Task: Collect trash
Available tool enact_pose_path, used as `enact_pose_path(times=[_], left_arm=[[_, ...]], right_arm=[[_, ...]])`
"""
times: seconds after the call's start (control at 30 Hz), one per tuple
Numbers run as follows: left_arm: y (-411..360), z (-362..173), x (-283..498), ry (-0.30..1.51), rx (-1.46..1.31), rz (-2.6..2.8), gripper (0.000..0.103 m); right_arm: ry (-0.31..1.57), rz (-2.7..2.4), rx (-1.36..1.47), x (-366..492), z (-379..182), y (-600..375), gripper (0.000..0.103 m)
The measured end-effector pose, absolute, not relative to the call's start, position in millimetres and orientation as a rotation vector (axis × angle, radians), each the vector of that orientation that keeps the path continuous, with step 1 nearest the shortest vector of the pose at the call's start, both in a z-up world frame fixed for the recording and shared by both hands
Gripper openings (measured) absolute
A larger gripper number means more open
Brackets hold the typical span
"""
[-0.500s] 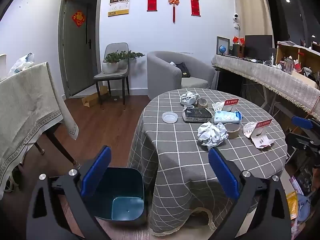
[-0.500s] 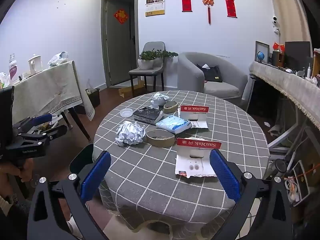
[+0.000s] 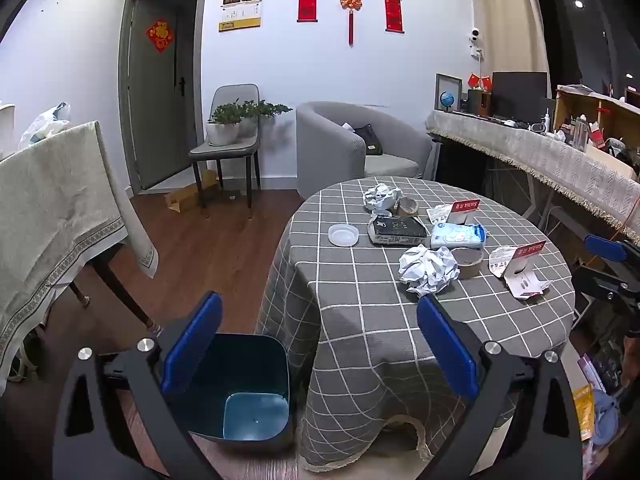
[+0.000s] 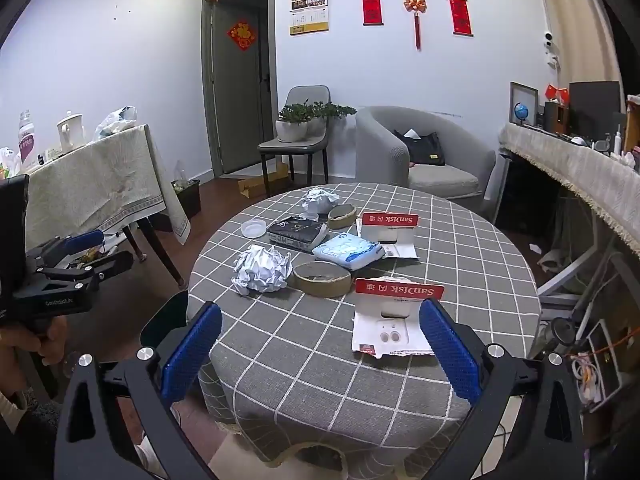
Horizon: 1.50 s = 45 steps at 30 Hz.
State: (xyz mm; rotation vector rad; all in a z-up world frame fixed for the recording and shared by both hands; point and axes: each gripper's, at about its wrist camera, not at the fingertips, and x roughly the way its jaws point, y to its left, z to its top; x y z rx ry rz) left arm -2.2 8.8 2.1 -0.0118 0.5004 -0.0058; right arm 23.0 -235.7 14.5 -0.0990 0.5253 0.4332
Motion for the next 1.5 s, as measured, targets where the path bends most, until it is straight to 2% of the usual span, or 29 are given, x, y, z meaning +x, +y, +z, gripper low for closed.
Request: enact_pose_path(times=[1.5], left_arm=[[0.4, -1.9, -1.0, 0.521, -0.002, -0.009, 0.099]], right_arm=[[0.526, 0.432, -0.096, 24.3, 10.3, -233.9, 0.100]])
